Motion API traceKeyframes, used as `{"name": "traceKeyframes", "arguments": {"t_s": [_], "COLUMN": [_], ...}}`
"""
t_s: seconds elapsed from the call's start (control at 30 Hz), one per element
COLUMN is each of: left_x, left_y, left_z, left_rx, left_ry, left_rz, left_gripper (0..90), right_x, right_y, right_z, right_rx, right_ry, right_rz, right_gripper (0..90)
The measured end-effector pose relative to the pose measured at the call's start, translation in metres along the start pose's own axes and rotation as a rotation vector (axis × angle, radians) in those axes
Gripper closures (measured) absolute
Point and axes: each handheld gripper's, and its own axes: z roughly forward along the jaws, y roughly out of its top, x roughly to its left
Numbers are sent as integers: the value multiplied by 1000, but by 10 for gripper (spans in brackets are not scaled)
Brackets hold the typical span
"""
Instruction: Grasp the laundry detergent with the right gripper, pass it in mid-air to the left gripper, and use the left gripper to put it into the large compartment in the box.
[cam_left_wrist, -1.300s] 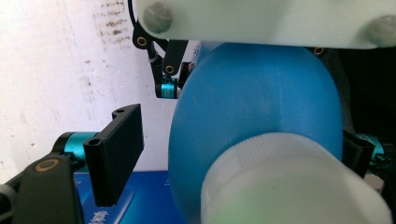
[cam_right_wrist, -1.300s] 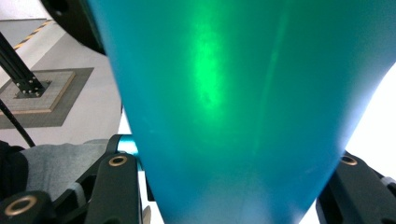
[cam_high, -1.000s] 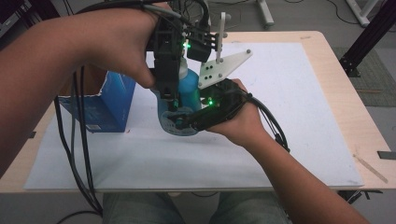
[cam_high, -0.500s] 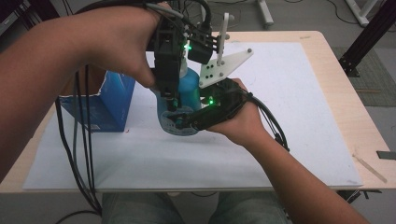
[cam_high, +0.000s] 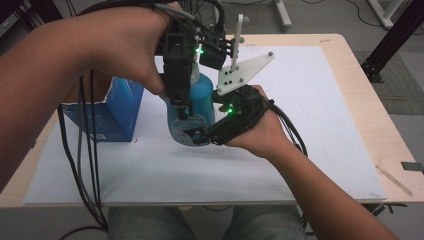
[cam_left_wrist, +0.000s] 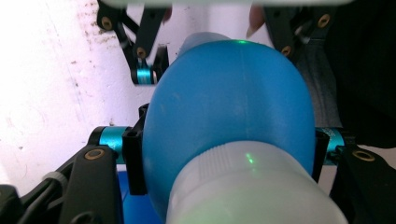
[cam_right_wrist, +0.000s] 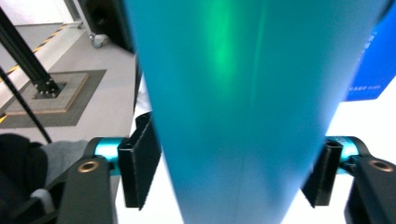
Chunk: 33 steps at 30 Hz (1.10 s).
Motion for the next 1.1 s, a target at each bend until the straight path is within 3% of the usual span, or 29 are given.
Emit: {"name": "traceKeyframes", "arguments": {"t_s": [0.1,0.37,0.53,0.6,0.8,1.1], "left_x": [2,3,5,6,8,9], "left_y": [-2,-9,-15,-16,-19,-32], "left_z": [-1,-2,-2,-1,-1,-18], "left_rx": [1,8,18,27,32,7], "left_ry": [-3,-4,-18,-19,-18,-15], "left_rz": [-11,-34,-47,-53,-71,-129], "left_gripper": [380,379,379,379,378,378], "right_x": [-1,-5,-5,-4,-4,-6], "right_y": [-3,-7,-7,-6,-6,-1], "right_z": [-4,-19,-29,-33,-43,-68], "right_rx": [18,50,50,46,75,174], "right_ry": [-14,-44,-78,-95,-125,-167], "right_rz": [1,14,-15,-18,-20,-49], "right_gripper": [222,198,197,135,132,120]}}
